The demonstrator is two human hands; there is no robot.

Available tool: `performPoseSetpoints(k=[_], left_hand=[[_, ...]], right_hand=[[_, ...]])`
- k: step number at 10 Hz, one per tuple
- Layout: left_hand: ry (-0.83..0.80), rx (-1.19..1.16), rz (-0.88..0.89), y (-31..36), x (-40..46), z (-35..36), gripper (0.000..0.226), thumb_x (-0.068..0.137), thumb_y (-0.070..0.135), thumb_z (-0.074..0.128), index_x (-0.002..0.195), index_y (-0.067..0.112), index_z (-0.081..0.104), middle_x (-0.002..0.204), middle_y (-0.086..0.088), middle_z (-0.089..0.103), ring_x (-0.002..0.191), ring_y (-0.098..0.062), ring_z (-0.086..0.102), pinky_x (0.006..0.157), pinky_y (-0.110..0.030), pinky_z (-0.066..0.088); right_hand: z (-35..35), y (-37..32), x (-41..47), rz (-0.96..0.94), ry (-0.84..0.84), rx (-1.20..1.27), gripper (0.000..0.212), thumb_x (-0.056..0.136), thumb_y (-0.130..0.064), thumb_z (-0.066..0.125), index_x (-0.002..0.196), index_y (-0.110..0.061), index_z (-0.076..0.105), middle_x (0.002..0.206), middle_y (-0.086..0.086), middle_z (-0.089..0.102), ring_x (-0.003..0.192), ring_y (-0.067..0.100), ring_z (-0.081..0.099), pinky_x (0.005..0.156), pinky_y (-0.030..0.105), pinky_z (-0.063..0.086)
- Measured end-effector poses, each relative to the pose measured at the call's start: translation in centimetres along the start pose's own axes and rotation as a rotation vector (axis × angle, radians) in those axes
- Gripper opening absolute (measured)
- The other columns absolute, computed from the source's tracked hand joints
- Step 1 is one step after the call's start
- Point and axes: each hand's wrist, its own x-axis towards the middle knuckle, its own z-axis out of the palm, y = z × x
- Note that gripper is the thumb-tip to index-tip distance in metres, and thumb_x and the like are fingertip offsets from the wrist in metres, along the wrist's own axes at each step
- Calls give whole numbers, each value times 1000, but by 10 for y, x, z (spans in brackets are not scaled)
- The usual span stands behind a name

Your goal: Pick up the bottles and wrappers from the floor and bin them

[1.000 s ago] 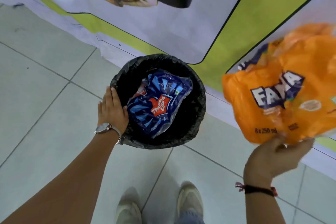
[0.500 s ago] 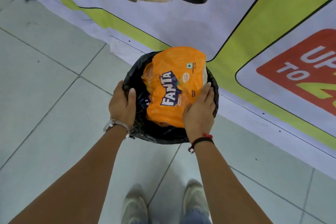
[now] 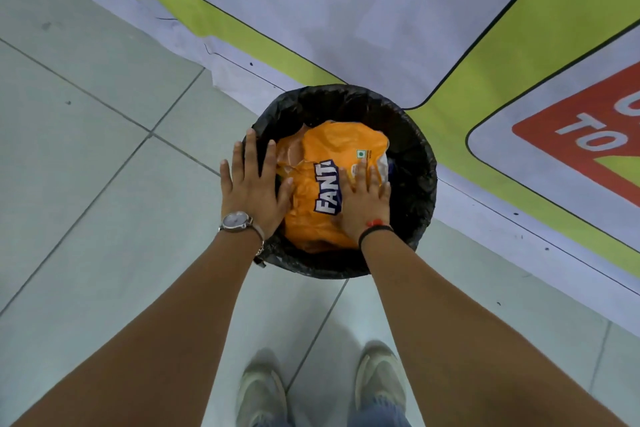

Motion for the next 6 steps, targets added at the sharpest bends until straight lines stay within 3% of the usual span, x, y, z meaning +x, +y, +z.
performPoseSetpoints(k=[1, 3, 4, 5, 6], left_hand=[[15, -34, 24, -3, 0, 2, 81, 77, 55, 7, 143, 10, 22, 154, -19, 13, 139, -38, 14, 112, -55, 14], [34, -43, 60, 0, -11, -14, 79, 79, 53, 7, 143, 9, 19, 154, -19, 13, 140, -37, 12, 112, -55, 10], [21, -21, 115, 10, -23, -35, 74, 83, 49, 11, 142, 6, 21, 152, -19, 19, 139, -37, 18, 111, -56, 15], [62, 24, 177, 15, -38, -67, 69, 90, 48, 12, 138, 3, 31, 144, -24, 35, 131, -40, 35, 104, -58, 30], [167, 40, 218, 32, -56, -115, 68, 94, 46, -2, 134, 3, 33, 139, -24, 44, 129, -35, 33, 104, -53, 26]], right_hand=[[0, 3, 10, -20, -96, 3, 89, 88, -42, 53, 145, -21, -12, 156, 15, -18, 142, 38, -14, 116, 55, 1], [-7, 11, -22, -38, 86, 5, 76, 94, -43, 38, 144, -18, -12, 157, 14, -14, 144, 32, -14, 116, 53, -4], [-19, 15, -51, -38, 149, -6, 64, 97, -38, 27, 145, -17, -12, 157, 12, -12, 145, 27, -12, 117, 51, -5], [-49, 10, -81, 3, 193, 42, 60, 99, -32, 25, 145, -15, -9, 158, 10, -10, 145, 25, -8, 117, 49, -4], [-77, -3, -117, 11, 399, 62, 63, 94, -29, 43, 145, -9, 13, 157, 12, 15, 144, 27, 16, 115, 53, 13]])
